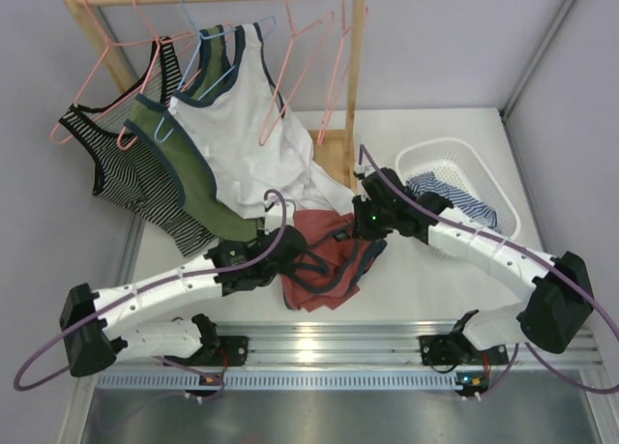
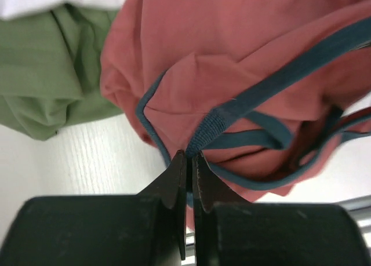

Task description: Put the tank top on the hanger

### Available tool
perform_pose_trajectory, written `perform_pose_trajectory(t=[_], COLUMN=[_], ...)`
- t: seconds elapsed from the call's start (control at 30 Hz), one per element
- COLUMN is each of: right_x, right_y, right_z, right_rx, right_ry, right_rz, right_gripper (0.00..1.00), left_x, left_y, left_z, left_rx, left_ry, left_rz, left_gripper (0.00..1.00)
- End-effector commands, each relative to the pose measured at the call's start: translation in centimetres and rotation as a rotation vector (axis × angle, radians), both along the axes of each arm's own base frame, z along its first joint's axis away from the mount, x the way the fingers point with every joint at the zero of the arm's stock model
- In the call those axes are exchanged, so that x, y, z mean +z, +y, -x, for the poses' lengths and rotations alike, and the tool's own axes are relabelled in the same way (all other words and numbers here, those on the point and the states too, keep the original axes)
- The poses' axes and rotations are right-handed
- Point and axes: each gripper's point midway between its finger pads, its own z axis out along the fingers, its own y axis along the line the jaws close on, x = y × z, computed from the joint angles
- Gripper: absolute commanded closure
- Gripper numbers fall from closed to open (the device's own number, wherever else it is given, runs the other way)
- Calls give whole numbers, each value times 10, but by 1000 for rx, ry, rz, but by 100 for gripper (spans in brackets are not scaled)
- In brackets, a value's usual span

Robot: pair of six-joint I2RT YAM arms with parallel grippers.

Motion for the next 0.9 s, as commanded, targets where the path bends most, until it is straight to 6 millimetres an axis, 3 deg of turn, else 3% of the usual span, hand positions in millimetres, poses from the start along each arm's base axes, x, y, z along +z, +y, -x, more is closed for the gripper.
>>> perform_pose_trajectory(t=[0.0, 0.07, 0.13, 0.33, 0.37, 0.5, 0.67, 0.87], right_x=[31, 36, 40, 41, 41, 40, 47, 51], right_y=[14, 16, 15, -3, -5, -17, -28, -28], right_z=[-30, -35, -34, -22, -20, -7, 3, 10], right_rx=[-28, -31, -35, -91, -96, -128, -151, -141], right_ry=[-99, -111, -120, -131, -131, -129, -149, -151], right_rz=[-117, -115, -119, -128, -133, -157, -179, -215], right_gripper=[84, 72, 62, 41, 39, 34, 31, 28], left_x=[-30, -44, -45, -26, -22, -8, 11, 36], left_y=[-1, -2, -6, -18, -18, -17, -12, 2], left_z=[-11, -16, -20, -22, -22, -18, -11, -7], left_rx=[51, 50, 40, -20, -25, -50, -85, -88], left_ry=[44, 64, 64, 35, 30, 23, 9, -32], left_rz=[37, 44, 60, 94, 96, 107, 130, 114], left_gripper=[100, 100, 100, 77, 69, 57, 49, 47])
